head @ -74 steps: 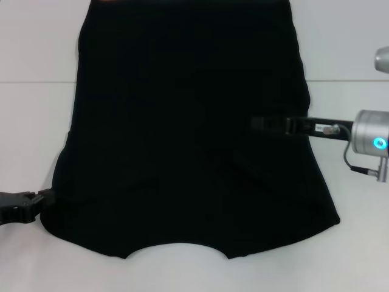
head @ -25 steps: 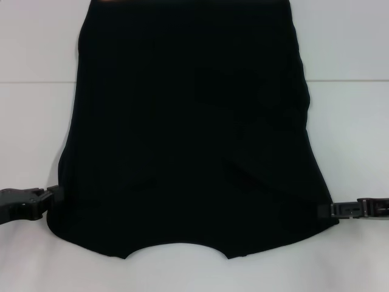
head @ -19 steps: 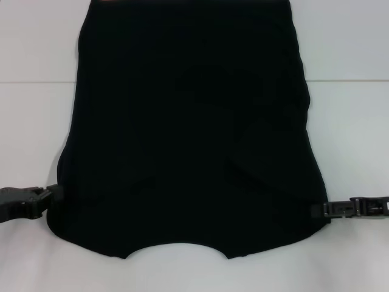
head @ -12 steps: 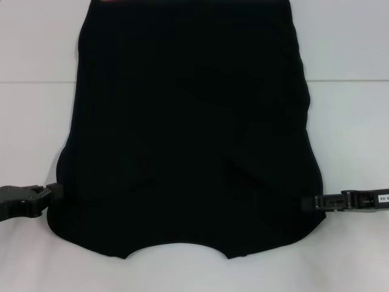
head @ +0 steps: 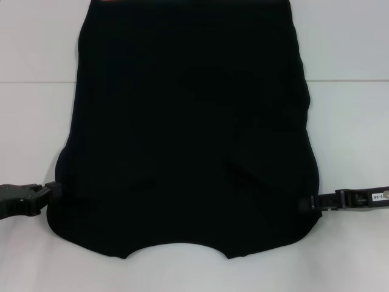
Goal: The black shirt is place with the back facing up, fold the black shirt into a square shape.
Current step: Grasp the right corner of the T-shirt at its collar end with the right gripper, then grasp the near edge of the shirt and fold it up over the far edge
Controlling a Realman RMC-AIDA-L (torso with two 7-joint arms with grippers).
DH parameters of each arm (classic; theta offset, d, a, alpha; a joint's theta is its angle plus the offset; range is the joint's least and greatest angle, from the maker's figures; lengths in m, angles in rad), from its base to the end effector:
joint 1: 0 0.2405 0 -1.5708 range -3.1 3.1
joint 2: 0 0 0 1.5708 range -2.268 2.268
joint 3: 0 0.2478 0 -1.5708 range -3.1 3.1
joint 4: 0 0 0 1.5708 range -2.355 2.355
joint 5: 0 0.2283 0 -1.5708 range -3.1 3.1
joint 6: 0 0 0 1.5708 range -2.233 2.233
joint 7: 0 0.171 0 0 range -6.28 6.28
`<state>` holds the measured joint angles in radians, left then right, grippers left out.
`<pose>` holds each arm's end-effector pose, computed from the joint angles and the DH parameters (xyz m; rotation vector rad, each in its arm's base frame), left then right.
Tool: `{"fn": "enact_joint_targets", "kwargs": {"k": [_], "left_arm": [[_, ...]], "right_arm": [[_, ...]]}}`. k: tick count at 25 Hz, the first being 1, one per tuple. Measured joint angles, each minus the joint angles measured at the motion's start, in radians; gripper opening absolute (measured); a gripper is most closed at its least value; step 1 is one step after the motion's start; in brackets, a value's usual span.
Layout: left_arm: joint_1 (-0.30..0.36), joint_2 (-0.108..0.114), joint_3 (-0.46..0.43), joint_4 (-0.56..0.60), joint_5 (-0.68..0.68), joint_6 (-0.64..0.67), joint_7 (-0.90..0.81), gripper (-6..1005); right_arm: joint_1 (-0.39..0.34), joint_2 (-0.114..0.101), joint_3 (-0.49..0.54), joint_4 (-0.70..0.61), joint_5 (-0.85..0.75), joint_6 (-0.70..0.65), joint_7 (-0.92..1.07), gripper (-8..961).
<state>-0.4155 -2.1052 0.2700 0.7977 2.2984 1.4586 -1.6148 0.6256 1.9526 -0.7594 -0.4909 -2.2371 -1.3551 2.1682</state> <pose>-0.3632 0.3226 0.0374 -2.2338 -1.1642 -0.5168 0.3095 0.3698 -0.0181 -2.3801 1.6924 0.3068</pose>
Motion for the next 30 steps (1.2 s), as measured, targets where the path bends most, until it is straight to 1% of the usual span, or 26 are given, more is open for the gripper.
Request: {"fn": "enact_joint_targets", "kwargs": {"k": [4,7,12,18,23,26,28,30], "left_arm": [[-0.001,0.001,-0.001,0.000,0.000,0.000,0.001,28],[-0.002,0.001,-0.001,0.000,0.000,-0.002,0.003,28],[-0.002,0.001,-0.002,0.000,-0.001,-0.003,0.003,29],[-0.003,0.001,-0.002,0.000,-0.002,-0.003,0.001,29],[-0.005,0.001,-0.002,0.000,-0.004,0.009,-0.007,29],[-0.003,0.002,-0.007,0.004,-0.015,0.038,-0.036,29],[0.001,0.007,-0.033,0.006,-0.025,0.074,-0.068,29],[0.005,0.012,-0.083,0.006,-0.028,0.126,-0.103,29]], "right_arm": [[0.013,0.004,0.000,0.000,-0.051,0.010,0.031,797],[0.016,0.012,0.000,-0.009,-0.072,0.027,0.055,560],[0.017,0.015,0.000,-0.016,-0.077,0.032,0.058,311],[0.015,0.014,0.007,-0.025,-0.076,0.024,0.056,85],[0.006,0.007,0.009,-0.026,-0.073,0.020,0.047,49],[-0.007,0.003,0.031,-0.026,-0.066,0.000,0.014,49],[-0.019,0.002,0.071,-0.026,-0.064,-0.025,-0.029,49],[-0.035,0.001,0.121,-0.026,-0.064,-0.060,-0.083,49]]}}
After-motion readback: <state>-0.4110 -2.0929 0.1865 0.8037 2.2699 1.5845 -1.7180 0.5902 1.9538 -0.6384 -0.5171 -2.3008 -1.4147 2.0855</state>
